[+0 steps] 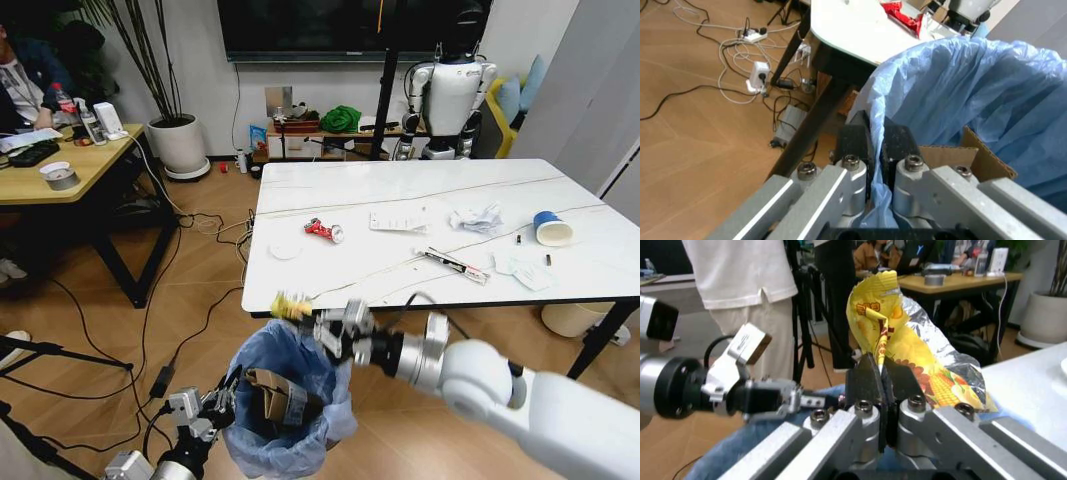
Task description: Pick up the trash bin and place the trash from the table into it.
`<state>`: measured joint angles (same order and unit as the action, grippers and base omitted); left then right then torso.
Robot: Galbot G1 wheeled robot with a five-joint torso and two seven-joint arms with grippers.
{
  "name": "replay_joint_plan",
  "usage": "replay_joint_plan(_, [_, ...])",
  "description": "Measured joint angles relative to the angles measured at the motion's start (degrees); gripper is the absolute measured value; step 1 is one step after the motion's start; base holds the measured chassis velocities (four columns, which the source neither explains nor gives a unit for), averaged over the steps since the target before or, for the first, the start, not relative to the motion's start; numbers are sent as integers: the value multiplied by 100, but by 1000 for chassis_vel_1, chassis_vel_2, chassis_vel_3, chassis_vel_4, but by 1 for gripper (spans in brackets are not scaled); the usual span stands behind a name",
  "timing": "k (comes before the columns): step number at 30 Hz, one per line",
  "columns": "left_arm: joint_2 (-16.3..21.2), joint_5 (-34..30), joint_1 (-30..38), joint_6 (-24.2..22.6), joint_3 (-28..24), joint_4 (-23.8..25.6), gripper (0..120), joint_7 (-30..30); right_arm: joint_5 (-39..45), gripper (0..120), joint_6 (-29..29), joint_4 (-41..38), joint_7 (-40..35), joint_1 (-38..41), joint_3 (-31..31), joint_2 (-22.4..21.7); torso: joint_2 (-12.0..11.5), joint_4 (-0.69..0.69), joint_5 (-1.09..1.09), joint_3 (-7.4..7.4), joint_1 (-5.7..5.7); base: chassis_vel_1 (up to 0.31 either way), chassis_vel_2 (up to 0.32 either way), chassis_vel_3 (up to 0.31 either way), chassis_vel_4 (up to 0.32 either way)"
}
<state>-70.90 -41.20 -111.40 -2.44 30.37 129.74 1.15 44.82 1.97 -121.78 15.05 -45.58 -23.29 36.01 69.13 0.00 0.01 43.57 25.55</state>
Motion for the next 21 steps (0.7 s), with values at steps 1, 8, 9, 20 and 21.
replay_joint_plan(1, [-4, 0, 4, -1, 0, 0, 0, 1, -63, 0, 1, -6, 13, -109, 36, -9, 0, 0, 0, 0, 0, 0, 0, 0, 0])
replay_joint_plan(8, [-10, -1, 39, -14, -7, -46, 0, 2, -226, 0, 25, -25, 77, -355, 194, -76, 0, 1, -1, 0, 0, 0, 0, 0, 0])
replay_joint_plan(9, [-10, -1, 39, -14, -7, -46, 0, 2, -226, 0, 25, -25, 77, -355, 194, -76, 0, 1, -1, 0, 0, 0, 0, 0, 0])
replay_joint_plan(20, [-14, -25, 51, -30, 2, -50, 0, -1, -308, 21, -23, -73, 231, -663, 427, -169, 0, 0, -1, 0, 0, 0, 0, 0, 0])
replay_joint_plan(21, [-15, -26, 52, -31, 1, -48, 0, -1, -310, 26, -26, -73, 235, -664, 437, -170, 0, 1, -1, 0, 0, 0, 0, 0, 0])
